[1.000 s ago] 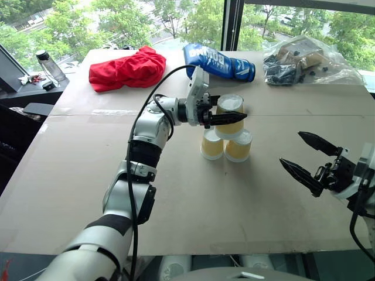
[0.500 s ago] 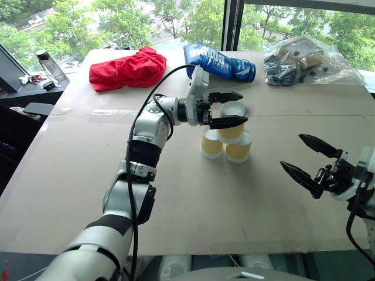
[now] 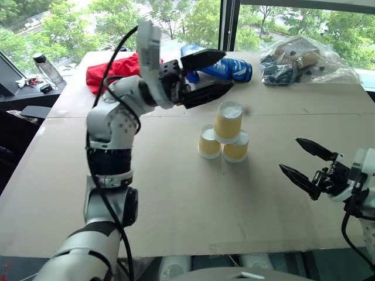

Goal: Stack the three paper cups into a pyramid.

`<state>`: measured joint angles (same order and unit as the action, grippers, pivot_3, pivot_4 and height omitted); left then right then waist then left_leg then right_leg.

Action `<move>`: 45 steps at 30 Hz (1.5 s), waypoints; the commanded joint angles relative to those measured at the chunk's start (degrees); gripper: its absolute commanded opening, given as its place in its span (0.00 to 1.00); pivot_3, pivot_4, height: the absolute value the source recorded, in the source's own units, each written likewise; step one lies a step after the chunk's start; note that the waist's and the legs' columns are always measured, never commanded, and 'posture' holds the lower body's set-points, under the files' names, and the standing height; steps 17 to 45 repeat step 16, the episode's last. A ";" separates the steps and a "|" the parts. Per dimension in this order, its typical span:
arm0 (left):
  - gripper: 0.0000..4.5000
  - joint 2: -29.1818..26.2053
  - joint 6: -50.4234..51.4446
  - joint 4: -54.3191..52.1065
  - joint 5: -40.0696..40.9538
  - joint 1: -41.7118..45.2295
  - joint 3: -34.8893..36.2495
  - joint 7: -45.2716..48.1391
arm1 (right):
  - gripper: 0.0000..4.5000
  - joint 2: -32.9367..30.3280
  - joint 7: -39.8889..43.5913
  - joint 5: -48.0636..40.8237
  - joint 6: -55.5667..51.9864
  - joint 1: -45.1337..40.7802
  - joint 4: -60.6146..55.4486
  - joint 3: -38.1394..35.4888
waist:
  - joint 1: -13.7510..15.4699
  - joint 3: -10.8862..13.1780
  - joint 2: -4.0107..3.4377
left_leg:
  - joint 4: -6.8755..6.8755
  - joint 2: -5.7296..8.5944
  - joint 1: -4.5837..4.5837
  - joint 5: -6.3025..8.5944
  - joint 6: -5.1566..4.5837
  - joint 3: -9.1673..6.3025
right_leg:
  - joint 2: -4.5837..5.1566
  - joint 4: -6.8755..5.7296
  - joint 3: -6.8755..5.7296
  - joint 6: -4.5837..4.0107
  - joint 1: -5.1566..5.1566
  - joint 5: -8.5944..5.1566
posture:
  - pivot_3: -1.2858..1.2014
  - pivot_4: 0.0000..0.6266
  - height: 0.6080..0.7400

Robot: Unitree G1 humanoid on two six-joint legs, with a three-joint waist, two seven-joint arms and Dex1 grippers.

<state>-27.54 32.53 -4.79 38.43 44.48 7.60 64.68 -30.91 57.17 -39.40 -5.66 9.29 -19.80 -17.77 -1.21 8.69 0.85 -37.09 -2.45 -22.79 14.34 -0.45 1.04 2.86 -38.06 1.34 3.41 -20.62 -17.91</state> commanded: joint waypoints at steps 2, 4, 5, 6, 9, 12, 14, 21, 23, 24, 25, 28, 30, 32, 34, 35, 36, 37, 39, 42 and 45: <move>0.99 -11.17 2.57 -11.87 -6.42 -20.44 4.22 -6.21 | 1.00 0.16 2.40 4.19 4.84 0.81 5.86 0.39 | -0.40 -0.03 -0.07 | 0.12 -0.02 0.10 0.00 0.00 0.06 | 0.00 0.00 0.08 0.00 0.00 0.00 | 0.52 0.24 1.00; 0.99 -11.97 1.72 -15.00 -7.38 -28.40 6.09 -9.39 | 1.00 -0.01 2.85 5.79 6.18 0.89 8.11 0.89 | 0.06 0.01 -0.03 | 0.11 -0.11 0.07 0.01 -0.01 0.06 | 0.01 0.00 0.06 -0.01 -0.03 0.00 | 0.52 0.24 1.00; 0.99 -11.50 1.62 -16.47 -7.33 -32.14 6.97 -10.82 | 1.00 -0.09 3.05 6.40 6.67 0.90 9.09 1.15 | 0.44 0.01 -0.01 | 0.07 -0.19 0.03 0.04 -0.06 0.06 | 0.04 0.01 0.03 -0.01 -0.03 0.00 | 0.52 0.24 1.00; 0.99 -10.93 1.08 -17.75 -7.64 -35.50 7.36 -12.02 | 1.00 -0.16 3.15 6.97 6.99 0.95 9.87 1.38 | 0.83 0.01 -0.01 | 0.02 -0.21 0.00 0.12 -0.20 0.05 | 0.08 0.02 0.02 -0.02 -0.01 0.00 | 0.52 0.24 1.00; 0.99 -7.76 -3.77 -19.57 -13.07 -45.32 5.46 -17.59 | 1.00 -0.36 2.24 9.48 7.26 0.95 11.93 2.36 | 1.54 -0.02 -0.01 | -0.06 -0.11 0.02 0.14 -0.22 0.08 | 0.27 0.04 -0.01 -0.02 0.08 0.00 | 0.52 0.24 1.00; 0.99 -5.05 -8.42 -19.10 -17.01 -51.14 2.48 -20.49 | 1.00 -1.07 -0.24 12.64 5.80 0.65 13.26 3.32 | 1.88 -0.04 0.02 | -0.08 -0.03 0.08 0.14 -0.24 0.07 | 0.31 0.04 0.01 -0.03 0.17 0.01 | 0.52 0.24 1.00; 0.99 -5.12 -11.89 -18.03 -20.93 -53.33 -0.07 -21.25 | 1.00 -1.58 -0.64 13.60 5.60 0.48 13.25 3.79 | 2.01 -0.04 0.00 | -0.08 -0.01 0.07 0.14 -0.24 0.01 | 0.30 0.02 -0.01 -0.04 0.17 0.01 | 0.52 0.24 1.00; 0.99 -3.60 -12.35 -17.20 -20.76 -53.66 -1.37 -21.99 | 1.00 -1.35 -0.31 11.86 5.28 -0.07 12.89 3.25 | 2.01 -0.05 -0.01 | -0.08 0.08 0.08 0.14 -0.24 -0.02 | 0.27 -0.01 -0.01 -0.05 0.17 0.01 | 0.52 0.24 1.00; 0.99 -3.60 -12.35 -17.20 -20.76 -53.66 -1.37 -21.99 | 1.00 -1.35 -0.31 11.86 5.28 -0.07 12.89 3.25 | 2.01 -0.05 -0.01 | -0.08 0.08 0.08 0.14 -0.24 -0.02 | 0.27 -0.01 -0.01 -0.05 0.17 0.01 | 0.52 0.24 1.00; 0.99 -3.60 -12.35 -17.20 -20.76 -53.66 -1.37 -21.99 | 1.00 -1.35 -0.31 11.86 5.28 -0.07 12.89 3.25 | 2.01 -0.05 -0.01 | -0.08 0.08 0.08 0.14 -0.24 -0.02 | 0.27 -0.01 -0.01 -0.05 0.17 0.01 | 0.52 0.24 1.00; 0.99 -3.60 -12.35 -17.20 -20.76 -53.66 -1.37 -21.99 | 1.00 -1.35 -0.31 11.86 5.28 -0.07 12.89 3.25 | 2.01 -0.05 -0.01 | -0.08 0.08 0.08 0.14 -0.24 -0.02 | 0.27 -0.01 -0.01 -0.05 0.17 0.01 | 0.52 0.24 1.00; 0.99 -3.60 -12.35 -17.20 -20.76 -53.66 -1.37 -21.99 | 1.00 -1.35 -0.31 11.86 5.28 -0.07 12.89 3.25 | 2.01 -0.05 -0.01 | -0.08 0.08 0.08 0.14 -0.24 -0.02 | 0.27 -0.01 -0.01 -0.05 0.17 0.01 | 0.52 0.24 1.00; 0.99 -3.60 -12.35 -17.20 -20.76 -53.66 -1.37 -21.99 | 1.00 -1.35 -0.31 11.86 5.28 -0.07 12.89 3.25 | 2.01 -0.05 -0.01 | -0.08 0.08 0.08 0.14 -0.24 -0.02 | 0.27 -0.01 -0.01 -0.05 0.17 0.01 | 0.52 0.24 1.00; 0.99 -3.60 -12.35 -17.20 -20.76 -53.66 -1.37 -21.99 | 1.00 -1.35 -0.31 11.86 5.28 -0.07 12.89 3.25 | 2.01 -0.05 -0.01 | -0.08 0.08 0.08 0.14 -0.24 -0.02 | 0.27 -0.01 -0.01 -0.05 0.17 0.01 | 0.52 0.24 1.00; 0.99 -3.60 -12.35 -17.20 -20.76 -53.66 -1.37 -21.99 | 1.00 -1.35 -0.31 11.86 5.28 -0.07 12.89 3.25 | 2.01 -0.05 -0.01 | -0.08 0.08 0.08 0.14 -0.24 -0.02 | 0.27 -0.01 -0.01 -0.05 0.17 0.01 | 0.52 0.24 1.00; 0.99 -3.60 -12.35 -17.20 -20.76 -53.66 -1.37 -21.99 | 1.00 -1.35 -0.31 11.86 5.28 -0.07 12.89 3.25 | 2.01 -0.05 -0.01 | -0.08 0.08 0.08 0.14 -0.24 -0.02 | 0.27 -0.01 -0.01 -0.05 0.17 0.01 | 0.52 0.24 1.00; 0.99 -3.60 -12.35 -17.20 -20.76 -53.66 -1.37 -21.99 | 1.00 -1.35 -0.31 11.86 5.28 -0.07 12.89 3.25 | 2.01 -0.05 -0.01 | -0.08 0.08 0.08 0.14 -0.24 -0.02 | 0.27 -0.01 -0.01 -0.05 0.17 0.01 | 0.52 0.24 1.00; 0.99 -3.60 -12.35 -17.20 -20.76 -53.66 -1.37 -21.99 | 1.00 -1.35 -0.31 11.86 5.28 -0.07 12.89 3.25 | 2.01 -0.05 -0.01 | -0.08 0.08 0.08 0.14 -0.24 -0.02 | 0.27 -0.01 -0.01 -0.05 0.17 0.01 | 0.52 0.24 1.00; 0.99 -3.60 -12.35 -17.20 -20.76 -53.66 -1.37 -21.99 | 1.00 -1.35 -0.31 11.86 5.28 -0.07 12.89 3.25 | 2.01 -0.05 -0.01 | -0.08 0.08 0.08 0.14 -0.24 -0.02 | 0.27 -0.01 -0.01 -0.05 0.17 0.01 | 0.52 0.24 1.00; 0.99 -3.60 -12.35 -17.20 -20.76 -53.66 -1.37 -21.99 | 1.00 -1.35 -0.31 11.86 5.28 -0.07 12.89 3.25 | 2.01 -0.05 -0.01 | -0.08 0.08 0.08 0.14 -0.24 -0.02 | 0.27 -0.01 -0.01 -0.05 0.17 0.01 | 0.52 0.24 1.00; 0.99 -3.60 -12.35 -17.20 -20.76 -53.66 -1.37 -21.99 | 1.00 -1.35 -0.31 11.86 5.28 -0.07 12.89 3.25 | 2.01 -0.05 -0.01 | -0.08 0.08 0.08 0.14 -0.24 -0.02 | 0.27 -0.01 -0.01 -0.05 0.17 0.01 | 0.52 0.24 1.00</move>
